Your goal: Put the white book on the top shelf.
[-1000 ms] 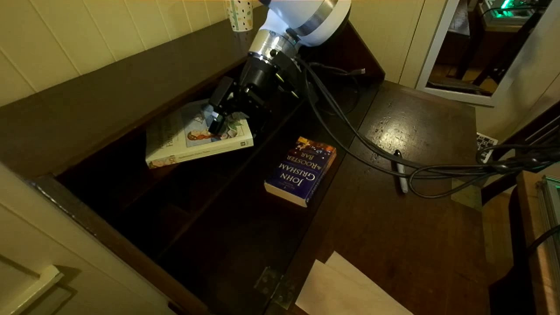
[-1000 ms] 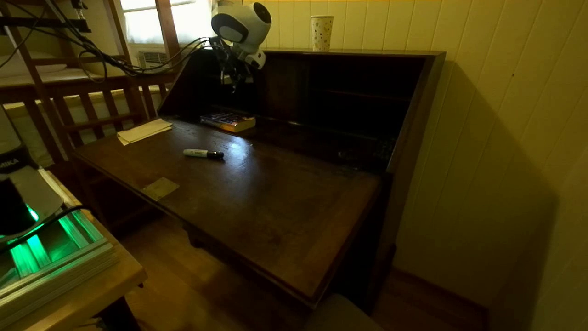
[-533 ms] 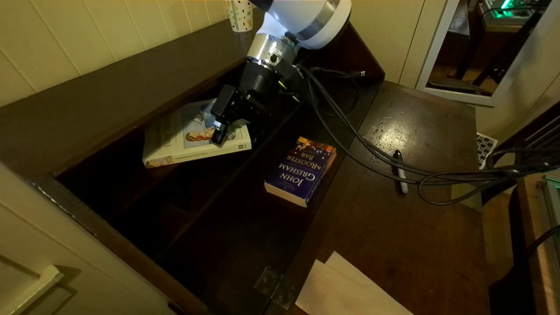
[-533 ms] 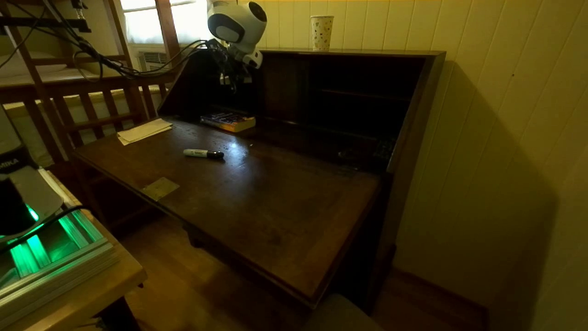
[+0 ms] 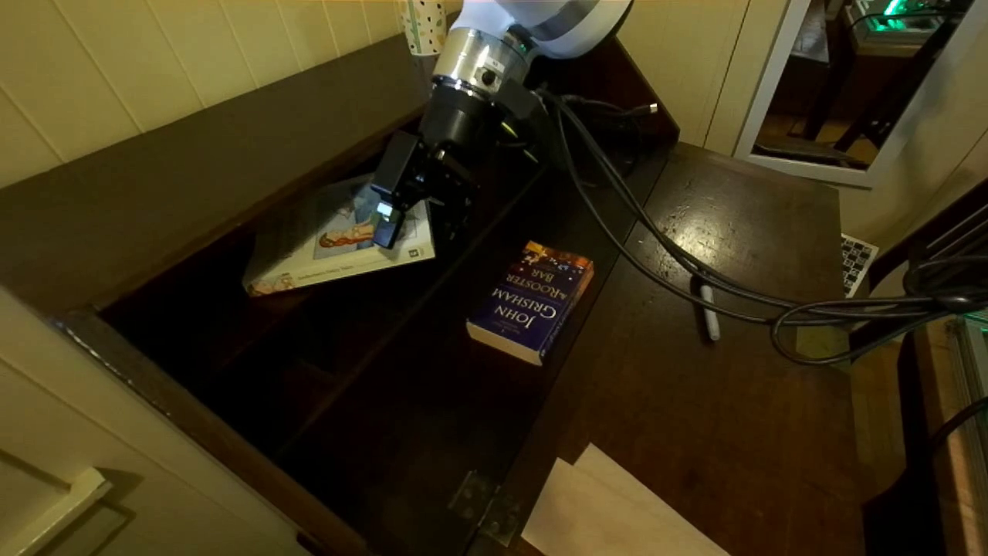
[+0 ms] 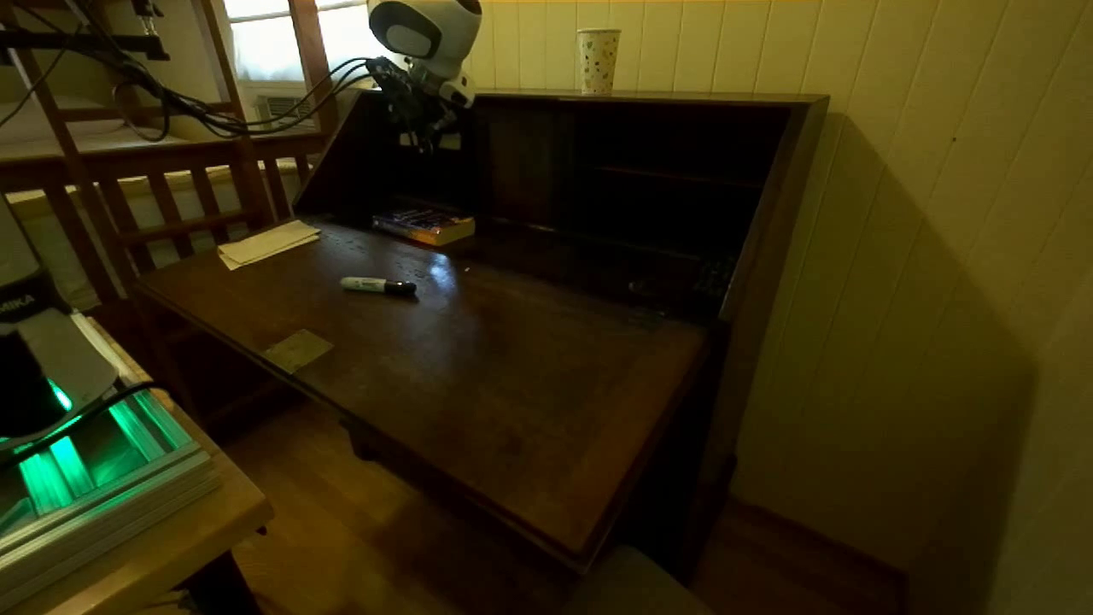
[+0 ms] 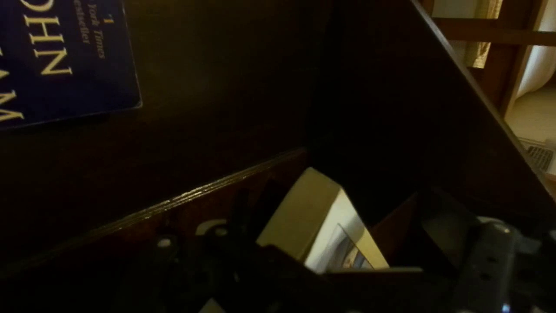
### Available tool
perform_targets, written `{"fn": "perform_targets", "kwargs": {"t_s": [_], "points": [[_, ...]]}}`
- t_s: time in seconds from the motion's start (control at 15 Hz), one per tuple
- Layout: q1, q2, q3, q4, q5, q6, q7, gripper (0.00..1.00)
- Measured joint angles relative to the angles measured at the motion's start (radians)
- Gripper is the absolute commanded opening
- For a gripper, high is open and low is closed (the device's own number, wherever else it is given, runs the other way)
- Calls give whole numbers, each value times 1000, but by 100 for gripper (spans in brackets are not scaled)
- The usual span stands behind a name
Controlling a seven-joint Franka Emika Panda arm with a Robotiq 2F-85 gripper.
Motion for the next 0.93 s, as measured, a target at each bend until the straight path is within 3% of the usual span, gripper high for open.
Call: {"fn": "perform_targets", "kwargs": {"t_s": [0.33,0.67,0.73,0.87,0.93], "points": [[2,-23,0,-47,-126,-2,115,100],[2,-23,5,-58,-173,-18,139,100],[2,-25,10,-61,-182,-21,139,97],[3,-40,21,-83,-203,-22,135,75],[3,-54,27,-103,-214,-22,133,70]]}}
